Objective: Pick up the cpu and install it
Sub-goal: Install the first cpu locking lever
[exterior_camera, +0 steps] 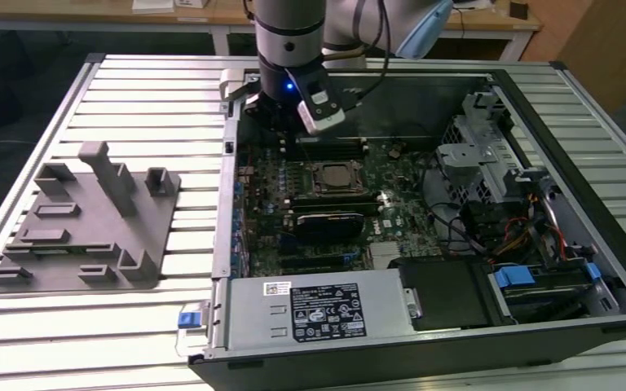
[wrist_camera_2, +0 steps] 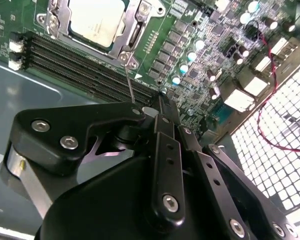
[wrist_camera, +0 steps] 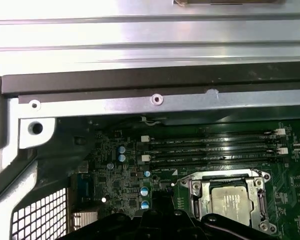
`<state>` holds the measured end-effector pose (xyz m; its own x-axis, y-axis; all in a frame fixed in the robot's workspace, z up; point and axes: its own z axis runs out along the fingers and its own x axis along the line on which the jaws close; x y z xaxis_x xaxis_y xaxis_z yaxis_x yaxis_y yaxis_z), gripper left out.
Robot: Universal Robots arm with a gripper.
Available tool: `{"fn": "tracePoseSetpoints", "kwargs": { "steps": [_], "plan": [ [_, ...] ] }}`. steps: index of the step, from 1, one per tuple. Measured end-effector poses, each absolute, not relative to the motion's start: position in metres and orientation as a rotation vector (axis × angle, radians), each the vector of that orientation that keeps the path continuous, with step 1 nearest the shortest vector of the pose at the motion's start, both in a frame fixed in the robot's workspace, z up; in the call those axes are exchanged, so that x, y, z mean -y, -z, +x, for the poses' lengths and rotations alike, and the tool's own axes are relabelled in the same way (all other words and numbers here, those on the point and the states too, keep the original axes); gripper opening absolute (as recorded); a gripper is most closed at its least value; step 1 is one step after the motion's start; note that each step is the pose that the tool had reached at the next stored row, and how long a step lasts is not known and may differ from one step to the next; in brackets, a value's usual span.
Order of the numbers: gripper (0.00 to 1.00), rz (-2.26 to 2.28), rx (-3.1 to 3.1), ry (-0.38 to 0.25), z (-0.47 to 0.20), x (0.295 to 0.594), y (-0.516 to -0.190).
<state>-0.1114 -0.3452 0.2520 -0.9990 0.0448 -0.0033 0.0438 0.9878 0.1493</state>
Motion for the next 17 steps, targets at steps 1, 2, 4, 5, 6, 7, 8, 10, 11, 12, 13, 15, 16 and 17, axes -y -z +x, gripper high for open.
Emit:
{"fn": "tracePoseSetpoints", "kwargs": {
  "steps": [1, 2, 4, 5, 6, 7, 8, 10, 11, 12, 13, 15, 16, 17],
  "plan": [
    [0.11, 0.07, -3.125, -0.245, -0.1116, 0.3452, -0.2518],
    [0.11, 0.07, -3.124, -0.257, -0.1118, 0.3452, -0.2517],
    [0.11, 0.07, -3.123, -0.279, -0.1119, 0.3452, -0.2516],
    [0.11, 0.07, -3.122, -0.29, -0.1119, 0.3452, -0.2516],
    [0.11, 0.07, -3.121, -0.299, -0.1119, 0.3452, -0.2515],
    [0.11, 0.07, -3.121, -0.306, -0.1119, 0.3452, -0.2515],
    [0.11, 0.07, -3.12, -0.312, -0.1119, 0.3452, -0.2515],
    [0.11, 0.07, -3.12, -0.318, -0.1118, 0.3451, -0.2515],
    [0.11, 0.07, -3.12, -0.319, -0.1115, 0.3451, -0.2514],
    [0.11, 0.07, -3.12, -0.319, -0.1108, 0.3452, -0.2514],
    [0.11, 0.07, -3.12, -0.319, -0.1099, 0.3451, -0.2514],
    [0.11, 0.07, -3.12, -0.319, -0.107, 0.3452, -0.2512],
    [0.11, 0.07, -3.12, -0.319, -0.1052, 0.3452, -0.2512],
    [0.11, 0.07, -3.12, -0.319, -0.1033, 0.3452, -0.2512]
  ]
}}
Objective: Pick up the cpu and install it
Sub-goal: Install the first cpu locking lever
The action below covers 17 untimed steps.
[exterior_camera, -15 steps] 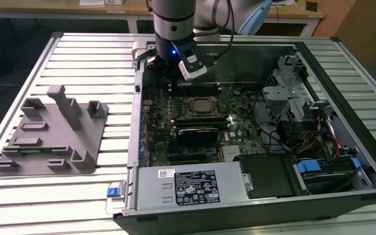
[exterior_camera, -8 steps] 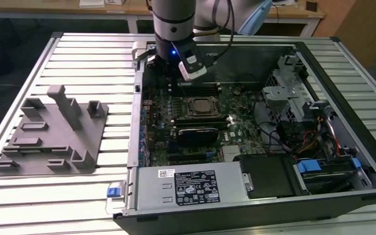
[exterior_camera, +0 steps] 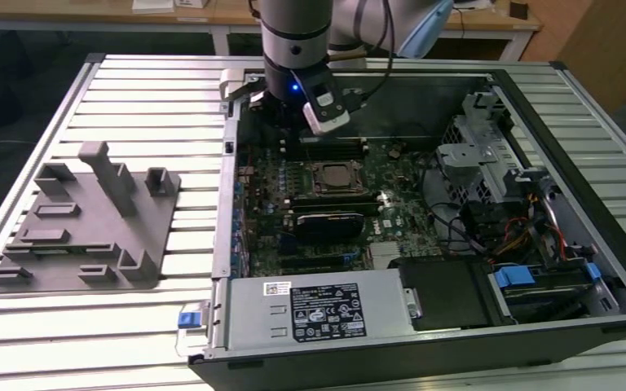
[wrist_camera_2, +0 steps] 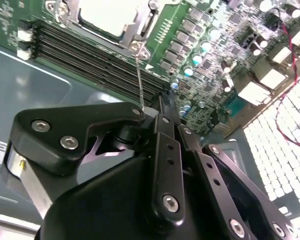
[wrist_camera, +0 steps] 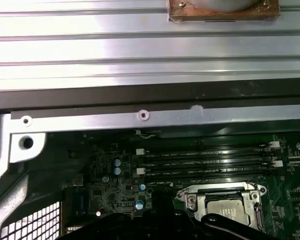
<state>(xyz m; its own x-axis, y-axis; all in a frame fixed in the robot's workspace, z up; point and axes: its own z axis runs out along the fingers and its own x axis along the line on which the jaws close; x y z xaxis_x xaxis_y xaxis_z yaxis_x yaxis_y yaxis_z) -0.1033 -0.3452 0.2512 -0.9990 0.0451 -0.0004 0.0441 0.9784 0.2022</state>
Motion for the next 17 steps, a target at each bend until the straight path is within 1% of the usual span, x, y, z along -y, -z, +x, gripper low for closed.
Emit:
{"fn": "tracePoseSetpoints", "kwargs": {
  "steps": [17],
  "plan": [
    [0.11, 0.073, -3.119, -0.319, -0.073, 0.345, -0.251]
  ]
}}
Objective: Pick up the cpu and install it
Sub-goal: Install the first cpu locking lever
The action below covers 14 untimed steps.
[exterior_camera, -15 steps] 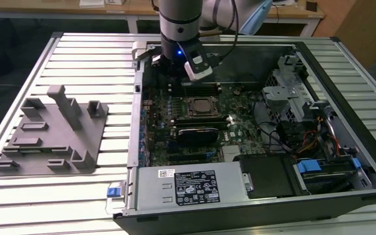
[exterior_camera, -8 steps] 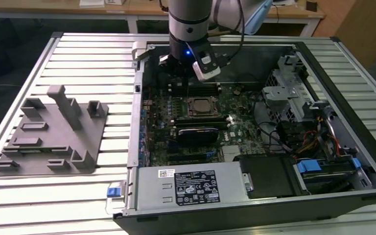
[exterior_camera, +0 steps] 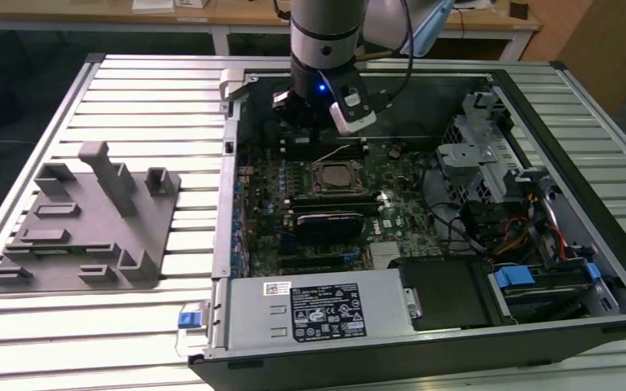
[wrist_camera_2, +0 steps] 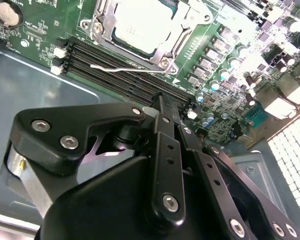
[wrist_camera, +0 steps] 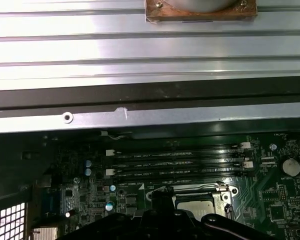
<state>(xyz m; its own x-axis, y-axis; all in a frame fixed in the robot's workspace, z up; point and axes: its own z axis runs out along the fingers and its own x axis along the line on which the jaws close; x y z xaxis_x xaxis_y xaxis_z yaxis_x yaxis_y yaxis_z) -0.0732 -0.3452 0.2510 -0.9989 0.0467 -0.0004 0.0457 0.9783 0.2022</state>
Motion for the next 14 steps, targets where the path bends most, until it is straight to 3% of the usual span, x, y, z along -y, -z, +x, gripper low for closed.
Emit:
{"fn": "tracePoseSetpoints", "kwargs": {
  "steps": [14],
  "plan": [
    [0.11, 0.089, -3.092, -0.31, -0.0731, 0.3452, -0.2478]
  ]
}}
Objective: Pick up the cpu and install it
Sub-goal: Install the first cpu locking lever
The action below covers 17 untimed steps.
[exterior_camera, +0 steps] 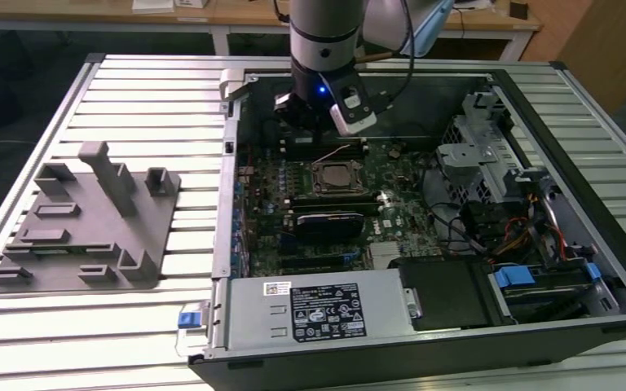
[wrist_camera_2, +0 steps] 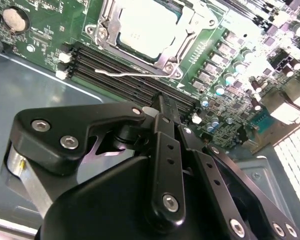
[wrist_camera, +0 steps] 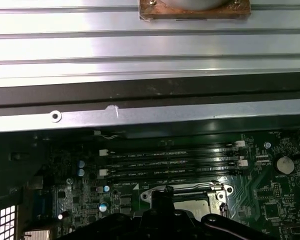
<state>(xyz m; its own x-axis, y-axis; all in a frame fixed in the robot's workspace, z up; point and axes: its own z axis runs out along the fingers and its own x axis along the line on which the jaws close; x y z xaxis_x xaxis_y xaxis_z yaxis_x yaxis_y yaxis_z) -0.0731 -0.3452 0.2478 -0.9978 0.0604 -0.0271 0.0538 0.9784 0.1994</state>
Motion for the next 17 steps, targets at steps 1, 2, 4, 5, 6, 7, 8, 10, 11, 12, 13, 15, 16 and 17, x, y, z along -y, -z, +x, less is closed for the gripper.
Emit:
{"fn": "tracePoseSetpoints", "kwargs": {
  "steps": [1, 2, 4, 5, 6, 7, 8, 10, 11, 12, 13, 15, 16, 17],
  "plan": [
    [0.11, 0.092, -3.088, -0.309, -0.0731, 0.3452, -0.2474],
    [0.11, 0.094, -3.085, -0.308, -0.0731, 0.3451, -0.2471],
    [0.11, 0.098, -3.077, -0.306, -0.0731, 0.3452, -0.2463],
    [0.11, 0.1, -3.072, -0.306, -0.0731, 0.3452, -0.2459],
    [0.11, 0.102, -3.068, -0.305, -0.0731, 0.3452, -0.2455],
    [0.11, 0.104, -3.064, -0.304, -0.0731, 0.3452, -0.2451],
    [0.11, 0.105, -3.059, -0.304, -0.0731, 0.3452, -0.2446],
    [0.11, 0.107, -3.052, -0.302, -0.0729, 0.3451, -0.2438],
    [0.11, 0.108, -3.049, -0.301, -0.0728, 0.3451, -0.2435],
    [0.11, 0.109, -3.046, -0.301, -0.0726, 0.3451, -0.2431],
    [0.11, 0.11, -3.042, -0.3, -0.0724, 0.3451, -0.2427],
    [0.11, 0.113, -3.036, -0.299, -0.0721, 0.3451, -0.2419],
    [0.11, 0.114, -3.033, -0.298, -0.072, 0.3451, -0.2415],
    [0.11, 0.116, -3.029, -0.298, -0.0719, 0.3451, -0.2411]
  ]
}}
